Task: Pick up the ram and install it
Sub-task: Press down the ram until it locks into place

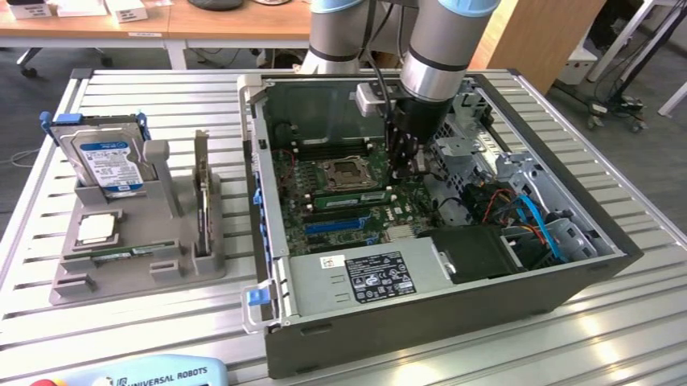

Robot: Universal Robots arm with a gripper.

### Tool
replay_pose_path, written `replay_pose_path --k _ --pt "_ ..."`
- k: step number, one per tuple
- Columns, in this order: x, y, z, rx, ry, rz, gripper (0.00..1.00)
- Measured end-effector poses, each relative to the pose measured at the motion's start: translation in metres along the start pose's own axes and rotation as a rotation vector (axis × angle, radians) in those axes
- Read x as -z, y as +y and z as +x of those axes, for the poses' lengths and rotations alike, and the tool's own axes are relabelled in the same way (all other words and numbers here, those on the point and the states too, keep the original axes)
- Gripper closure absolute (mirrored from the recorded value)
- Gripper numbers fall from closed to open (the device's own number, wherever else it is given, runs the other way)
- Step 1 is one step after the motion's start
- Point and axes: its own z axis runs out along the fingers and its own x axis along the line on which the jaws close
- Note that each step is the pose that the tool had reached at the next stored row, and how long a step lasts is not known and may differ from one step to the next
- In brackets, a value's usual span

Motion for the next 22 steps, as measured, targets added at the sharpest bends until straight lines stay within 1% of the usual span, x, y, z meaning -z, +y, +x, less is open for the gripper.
replay_pose_path --k 8,9,10,11,12,14,20,22 --pt "-0.0006 0.0000 -0.0018 0.000 -0.0003 0.0001 0.90" --pt "-0.0005 0.0000 -0.0018 0.000 -0.0012 0.0000 0.90" --pt "-0.0007 0.0001 -0.0018 0.000 -0.0048 0.0000 0.90" --pt "-0.0015 0.0001 -0.0019 0.000 -0.0068 0.0001 0.90" --pt "-0.0024 0.0001 -0.0019 0.000 -0.0076 0.0001 0.90" --pt "-0.0038 0.0000 -0.0018 0.000 -0.0084 0.0000 0.90" --pt "-0.0046 0.0000 -0.0018 0.000 -0.0087 -0.0001 0.90" --pt "-0.0065 -0.0001 -0.0019 0.000 -0.0092 0.0000 0.90"
